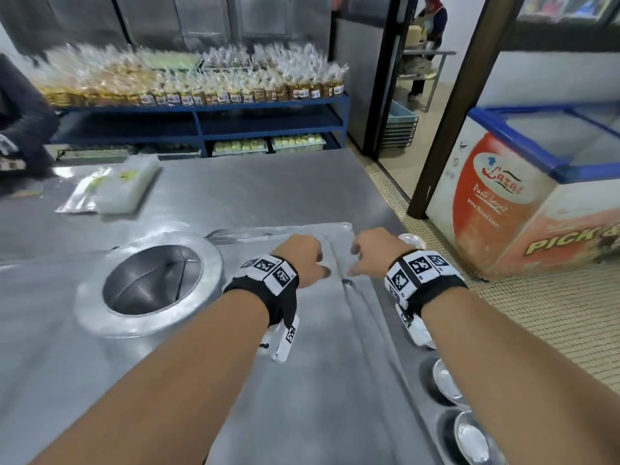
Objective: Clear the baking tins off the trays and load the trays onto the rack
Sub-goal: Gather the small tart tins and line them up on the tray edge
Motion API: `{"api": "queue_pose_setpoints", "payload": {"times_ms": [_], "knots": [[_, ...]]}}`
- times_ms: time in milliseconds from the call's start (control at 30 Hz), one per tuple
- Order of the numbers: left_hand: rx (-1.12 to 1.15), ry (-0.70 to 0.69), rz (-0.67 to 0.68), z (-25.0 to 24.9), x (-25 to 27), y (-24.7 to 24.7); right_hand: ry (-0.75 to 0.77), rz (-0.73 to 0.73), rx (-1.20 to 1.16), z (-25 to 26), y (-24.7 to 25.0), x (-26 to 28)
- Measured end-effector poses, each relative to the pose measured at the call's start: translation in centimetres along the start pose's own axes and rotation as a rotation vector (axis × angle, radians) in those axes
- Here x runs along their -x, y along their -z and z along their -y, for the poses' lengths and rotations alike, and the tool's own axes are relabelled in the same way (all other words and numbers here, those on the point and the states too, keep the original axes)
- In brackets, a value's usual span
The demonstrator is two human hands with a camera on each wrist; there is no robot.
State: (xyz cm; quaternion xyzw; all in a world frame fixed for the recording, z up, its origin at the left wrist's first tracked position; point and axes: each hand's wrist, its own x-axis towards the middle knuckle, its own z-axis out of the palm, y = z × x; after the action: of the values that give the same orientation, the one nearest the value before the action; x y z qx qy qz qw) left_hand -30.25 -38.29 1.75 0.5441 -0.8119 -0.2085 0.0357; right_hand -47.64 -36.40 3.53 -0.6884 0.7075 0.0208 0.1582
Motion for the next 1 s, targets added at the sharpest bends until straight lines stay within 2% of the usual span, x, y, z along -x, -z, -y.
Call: {"api": "queue_pose_setpoints", "payload": {"times_ms": [167, 333, 700, 867, 1000], "knots": [[0.078, 0.09, -0.092, 7.3, 12.3, 3.2, 0.113, -0.001, -0.024, 11.8, -2.2, 5.9], [0.12, 0.265, -0.173, 16.9, 23.8, 4.4, 0.243, 0.004, -0.047, 23.8, -6.0, 10.2], [0.131, 0.728, -0.258, 37.0, 47.2, 2.3, 0.616, 0.133, 0.048, 48.9, -17.9, 16.4], [0.18, 0.974, -0.324, 44.2, 55.5, 0.7, 0.75, 0.217, 0.1, 57.8, -22.6, 18.7], [0.194, 1.118, -0.388, 48.2, 59.0, -0.2, 0.822, 0.272, 0.133, 63.1, -25.9, 19.9]]}}
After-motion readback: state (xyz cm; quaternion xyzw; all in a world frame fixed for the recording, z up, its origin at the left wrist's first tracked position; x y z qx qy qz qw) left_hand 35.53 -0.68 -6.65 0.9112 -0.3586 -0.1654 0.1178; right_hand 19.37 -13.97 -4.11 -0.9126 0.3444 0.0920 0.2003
